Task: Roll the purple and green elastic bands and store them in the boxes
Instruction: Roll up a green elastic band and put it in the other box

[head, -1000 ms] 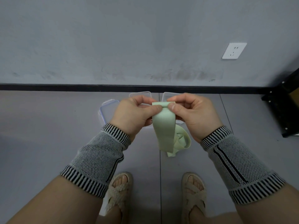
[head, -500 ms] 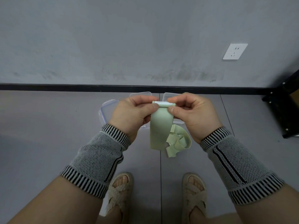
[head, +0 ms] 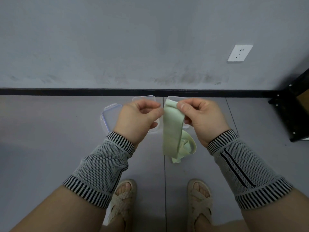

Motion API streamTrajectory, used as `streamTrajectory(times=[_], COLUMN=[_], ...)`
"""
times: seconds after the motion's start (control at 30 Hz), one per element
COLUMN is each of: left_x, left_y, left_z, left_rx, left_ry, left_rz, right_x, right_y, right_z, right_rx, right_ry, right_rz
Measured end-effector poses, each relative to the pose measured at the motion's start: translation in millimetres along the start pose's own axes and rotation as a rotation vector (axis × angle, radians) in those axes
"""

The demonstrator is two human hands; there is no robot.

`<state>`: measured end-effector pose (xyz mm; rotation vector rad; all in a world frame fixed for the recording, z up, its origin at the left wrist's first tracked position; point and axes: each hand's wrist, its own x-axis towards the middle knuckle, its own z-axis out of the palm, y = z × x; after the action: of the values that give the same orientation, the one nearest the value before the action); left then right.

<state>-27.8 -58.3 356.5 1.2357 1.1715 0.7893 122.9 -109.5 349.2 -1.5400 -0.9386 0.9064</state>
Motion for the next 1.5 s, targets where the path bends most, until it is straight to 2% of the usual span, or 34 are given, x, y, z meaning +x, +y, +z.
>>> streamTrajectory(times=[0.17, 0.37, 0.7, 0.87, 0.97, 1.1, 1.2, 1.3, 1.5], left_x=[-1, -4, -8, -5, -4, -5, -4, -7, -7], left_y=[-3, -1, -3, -4, 0, 3, 8, 14, 7], left_z=[4, 5, 7, 9, 8, 5, 2, 2, 8], left_rx=[0.109, 0.252, 0.453, 0.372, 0.188, 0.130, -0.030, -0.126, 0.043], left_ry=[-0.029, -0.046, 0.038, 0.061, -0.002, -0.053, -0.153, -0.204, -0.043], left_rz=[0.014, 0.161, 0.278, 0.206, 0.114, 0.060, -0.040, -0.043, -0.003], right_x=[4, 3, 4, 4, 4, 4, 3, 3, 0], right_y=[5, 3, 5, 6, 5, 4, 1, -3, 2], right_z=[-2, 0, 2, 2, 1, 0, -1, 0, 3], right_rx=[0.086, 0.134, 0.092, 0.113, 0.158, 0.238, 0.319, 0.383, 0.068], right_ry=[-0.001, 0.004, 0.076, 0.051, -0.014, -0.040, -0.047, -0.073, 0.027], right_rz=[0.062, 0.065, 0.025, 0.019, 0.035, 0.061, 0.074, 0.084, -0.067])
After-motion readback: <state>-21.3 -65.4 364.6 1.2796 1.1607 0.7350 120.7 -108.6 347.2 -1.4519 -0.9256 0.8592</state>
